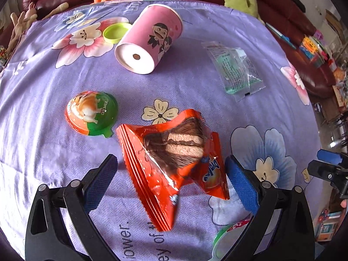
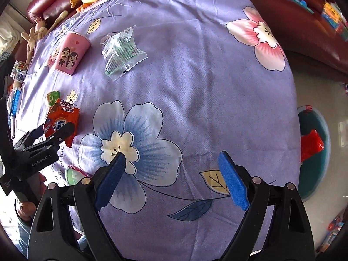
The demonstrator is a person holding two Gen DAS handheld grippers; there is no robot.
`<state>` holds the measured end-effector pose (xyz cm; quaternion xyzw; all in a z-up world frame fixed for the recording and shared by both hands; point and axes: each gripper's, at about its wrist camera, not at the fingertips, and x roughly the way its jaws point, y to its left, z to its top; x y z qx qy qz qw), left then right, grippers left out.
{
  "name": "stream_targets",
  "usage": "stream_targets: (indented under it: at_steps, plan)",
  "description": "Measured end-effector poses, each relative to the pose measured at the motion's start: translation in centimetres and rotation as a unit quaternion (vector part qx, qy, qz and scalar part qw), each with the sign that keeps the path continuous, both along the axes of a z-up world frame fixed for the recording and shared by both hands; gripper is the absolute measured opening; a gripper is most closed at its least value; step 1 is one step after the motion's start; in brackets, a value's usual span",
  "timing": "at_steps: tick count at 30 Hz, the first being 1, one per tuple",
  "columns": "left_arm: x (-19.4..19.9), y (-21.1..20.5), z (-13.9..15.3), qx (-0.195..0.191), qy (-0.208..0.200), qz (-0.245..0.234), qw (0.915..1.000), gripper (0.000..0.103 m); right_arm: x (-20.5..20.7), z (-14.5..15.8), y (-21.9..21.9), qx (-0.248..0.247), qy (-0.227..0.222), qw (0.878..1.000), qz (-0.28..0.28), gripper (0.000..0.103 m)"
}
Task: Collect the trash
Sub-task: 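Grasp the orange snack pack with the left tool while the right tool grasps the pink cup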
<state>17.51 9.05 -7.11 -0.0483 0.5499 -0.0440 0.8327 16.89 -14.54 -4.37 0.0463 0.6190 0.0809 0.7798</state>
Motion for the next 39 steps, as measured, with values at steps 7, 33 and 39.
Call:
stream_targets:
  at_steps: [7, 33, 39]
  plan:
    - [0.3, 0.3, 0.1, -0.017, -0.028, -0.004, 0.9994, 0.066, 1.4, -0.4, 1.7, -0.007, 0.004, 1.0, 0.016, 0.083]
    - [2.7, 13.5, 5.3, -0.067, -0.078, 0.099, 0.9897, 0.03, 15.0, 2.6, 21.8, 0.049, -0.001, 0.992, 0.119, 0.083]
    - [3.1, 13.6, 4.5, -0.07, -0.069, 0.104, 0.9897, 0.03, 16.8, 0.2, 22.7, 0.065, 0.018, 0.992, 0.104, 0.082]
